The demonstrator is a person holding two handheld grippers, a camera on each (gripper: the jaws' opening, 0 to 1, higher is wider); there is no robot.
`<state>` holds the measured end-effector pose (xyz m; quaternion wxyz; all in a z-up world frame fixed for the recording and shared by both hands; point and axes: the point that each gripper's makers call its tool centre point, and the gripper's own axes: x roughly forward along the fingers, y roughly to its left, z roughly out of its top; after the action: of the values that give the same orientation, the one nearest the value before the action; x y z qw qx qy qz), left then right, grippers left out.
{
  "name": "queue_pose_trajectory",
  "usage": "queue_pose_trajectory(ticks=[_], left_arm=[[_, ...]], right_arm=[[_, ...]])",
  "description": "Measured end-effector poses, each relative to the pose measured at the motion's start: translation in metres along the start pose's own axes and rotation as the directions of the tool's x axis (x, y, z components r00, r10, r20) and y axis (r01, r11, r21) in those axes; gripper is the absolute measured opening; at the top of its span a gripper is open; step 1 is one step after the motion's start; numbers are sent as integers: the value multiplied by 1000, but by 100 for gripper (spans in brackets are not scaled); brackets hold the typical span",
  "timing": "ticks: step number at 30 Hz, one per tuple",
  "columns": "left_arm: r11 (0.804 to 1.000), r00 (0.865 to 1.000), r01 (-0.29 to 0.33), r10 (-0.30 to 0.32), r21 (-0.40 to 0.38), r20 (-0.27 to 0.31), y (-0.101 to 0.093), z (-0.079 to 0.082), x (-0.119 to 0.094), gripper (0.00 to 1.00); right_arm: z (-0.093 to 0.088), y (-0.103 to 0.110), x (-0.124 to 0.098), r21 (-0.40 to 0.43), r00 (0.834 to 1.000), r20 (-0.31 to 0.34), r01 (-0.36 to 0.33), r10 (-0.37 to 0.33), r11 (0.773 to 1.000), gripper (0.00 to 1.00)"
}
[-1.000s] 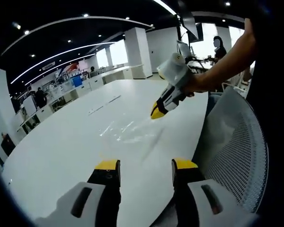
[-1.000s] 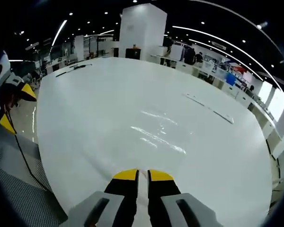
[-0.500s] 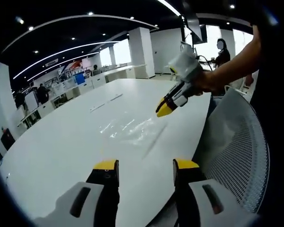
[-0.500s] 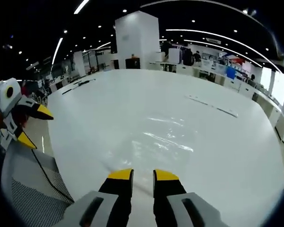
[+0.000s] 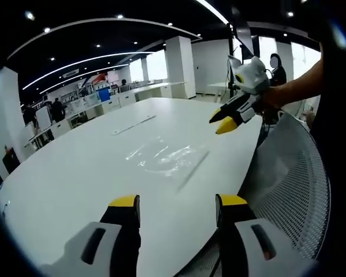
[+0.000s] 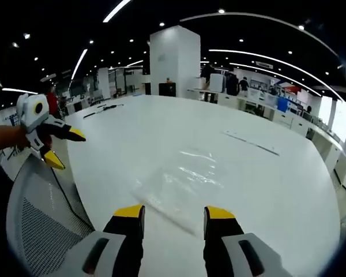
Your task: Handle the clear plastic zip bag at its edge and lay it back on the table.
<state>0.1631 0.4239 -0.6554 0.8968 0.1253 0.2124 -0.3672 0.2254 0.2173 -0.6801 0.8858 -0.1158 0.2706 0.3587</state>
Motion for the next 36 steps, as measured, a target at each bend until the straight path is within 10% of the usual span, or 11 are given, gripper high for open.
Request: queue_pose_trajectory(ticks=[36], left_arm=[[999, 1000, -24, 23, -22, -19, -6, -21, 3, 81]], right_arm=[[-54, -2, -71, -24, 995, 73, 63, -61, 998, 90]])
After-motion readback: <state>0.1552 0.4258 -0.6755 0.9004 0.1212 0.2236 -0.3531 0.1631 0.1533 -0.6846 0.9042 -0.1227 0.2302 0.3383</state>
